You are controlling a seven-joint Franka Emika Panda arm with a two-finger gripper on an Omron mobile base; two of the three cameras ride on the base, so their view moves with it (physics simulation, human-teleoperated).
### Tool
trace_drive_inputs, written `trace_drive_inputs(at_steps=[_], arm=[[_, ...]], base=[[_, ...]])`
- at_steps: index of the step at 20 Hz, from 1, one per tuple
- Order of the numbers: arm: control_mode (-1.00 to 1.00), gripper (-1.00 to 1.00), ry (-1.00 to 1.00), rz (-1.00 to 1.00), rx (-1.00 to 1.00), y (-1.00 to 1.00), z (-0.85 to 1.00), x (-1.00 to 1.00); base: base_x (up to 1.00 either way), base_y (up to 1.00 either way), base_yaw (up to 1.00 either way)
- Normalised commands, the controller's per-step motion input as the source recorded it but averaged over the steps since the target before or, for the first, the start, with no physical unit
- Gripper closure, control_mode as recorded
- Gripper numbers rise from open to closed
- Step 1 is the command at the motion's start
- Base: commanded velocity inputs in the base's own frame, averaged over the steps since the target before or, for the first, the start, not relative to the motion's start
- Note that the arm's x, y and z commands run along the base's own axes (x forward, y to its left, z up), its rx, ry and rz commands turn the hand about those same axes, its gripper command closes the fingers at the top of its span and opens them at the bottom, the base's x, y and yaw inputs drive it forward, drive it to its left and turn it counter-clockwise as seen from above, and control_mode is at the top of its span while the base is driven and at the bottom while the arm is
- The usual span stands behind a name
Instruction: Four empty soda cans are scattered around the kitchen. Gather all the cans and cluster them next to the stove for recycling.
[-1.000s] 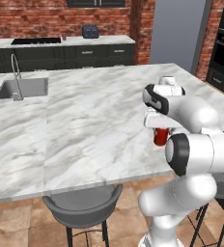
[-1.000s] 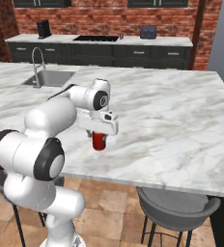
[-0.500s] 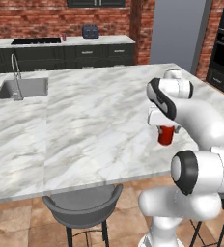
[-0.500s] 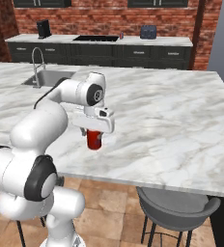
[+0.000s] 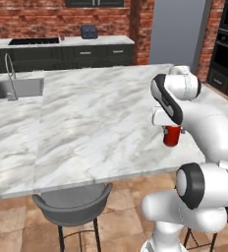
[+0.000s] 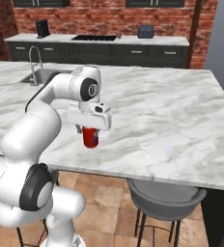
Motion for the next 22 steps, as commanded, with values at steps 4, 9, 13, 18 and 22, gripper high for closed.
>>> trace_drive_inputs(at_steps=[4,9,13,18,22], arm=[[1.0,1.0,0.0,0.0,0.0,0.0,0.0,0.0],[1.0,1.0,0.0,0.0,0.0,0.0,0.0,0.0],[1.0,1.0,0.0,0.0,0.0,0.0,0.0,0.0],[1.0,1.0,0.0,0.0,0.0,0.0,0.0,0.0],[1.0,1.0,0.0,0.0,0.0,0.0,0.0,0.0]], base=[[-0.48,-1.0,0.0],[-0.19,-1.0,0.0],[0.0,-1.0,0.0],[0.0,-1.0,0.0],[0.0,-1.0,0.0]])
